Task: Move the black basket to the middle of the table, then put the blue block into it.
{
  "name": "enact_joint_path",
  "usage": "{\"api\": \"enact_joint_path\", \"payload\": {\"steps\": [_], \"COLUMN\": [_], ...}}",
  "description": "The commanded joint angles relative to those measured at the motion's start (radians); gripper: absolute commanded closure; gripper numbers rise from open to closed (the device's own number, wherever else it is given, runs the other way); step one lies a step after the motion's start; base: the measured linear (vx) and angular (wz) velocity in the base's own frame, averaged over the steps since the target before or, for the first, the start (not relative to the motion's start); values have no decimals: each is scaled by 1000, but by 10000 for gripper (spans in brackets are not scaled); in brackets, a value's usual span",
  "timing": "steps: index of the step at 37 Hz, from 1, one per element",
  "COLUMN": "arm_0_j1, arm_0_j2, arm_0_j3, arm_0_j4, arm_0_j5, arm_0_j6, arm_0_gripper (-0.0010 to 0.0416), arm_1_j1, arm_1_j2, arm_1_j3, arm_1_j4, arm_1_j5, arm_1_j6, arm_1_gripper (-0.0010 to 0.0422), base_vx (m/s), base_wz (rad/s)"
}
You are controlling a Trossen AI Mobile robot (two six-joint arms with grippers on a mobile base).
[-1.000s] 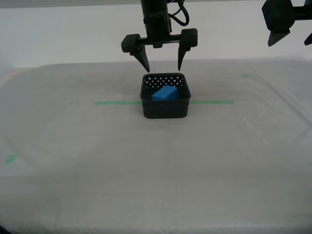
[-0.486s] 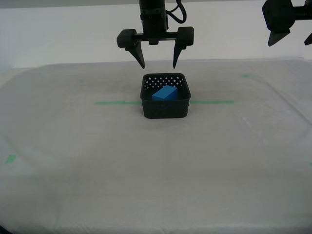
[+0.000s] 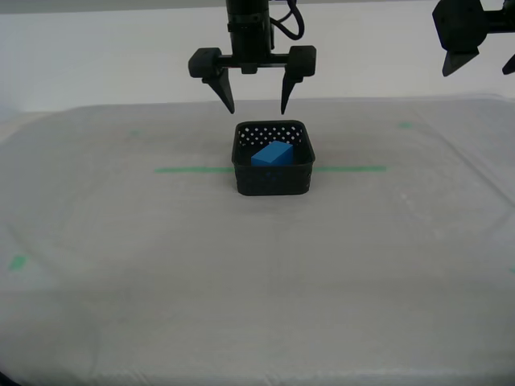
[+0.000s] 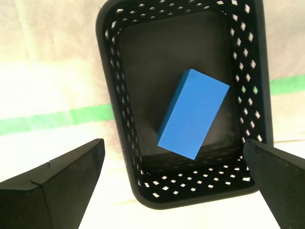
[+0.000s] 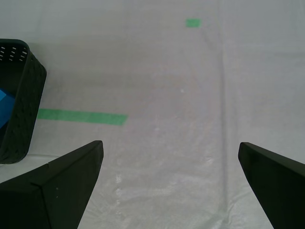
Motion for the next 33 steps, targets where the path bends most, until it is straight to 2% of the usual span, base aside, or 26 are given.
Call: {"api": "enact_joint_path", "payload": {"steps": [1, 12, 20, 24, 33], "arm_0_j1": [0, 0, 0, 0, 0], "arm_0_j2": [0, 0, 0, 0, 0], "arm_0_j3": [1, 1, 1, 1, 1], "arm_0_j4": [0, 0, -1, 0, 0], "arm_0_j5": [3, 3, 3, 3, 3], "arm_0_j6": [-1, -1, -1, -1, -1], "arm_0_gripper": [7, 7, 7, 7, 7], "arm_1_j1": [2, 8, 42, 74, 142], "arm_1_j2": [-2, -58, -199, -275, -450], "arm_1_j3": [1, -43, -257, -385, -632], "arm_1_j4": [-5, -8, 148, 224, 349], "arm_1_j5": [-8, -59, -57, -38, -50], "arm_1_j6": [3, 5, -2, -5, 3], "arm_1_gripper": [11, 11, 11, 11, 11], "base_vx": [0, 0, 0, 0, 0], "base_wz": [0, 0, 0, 0, 0]}}
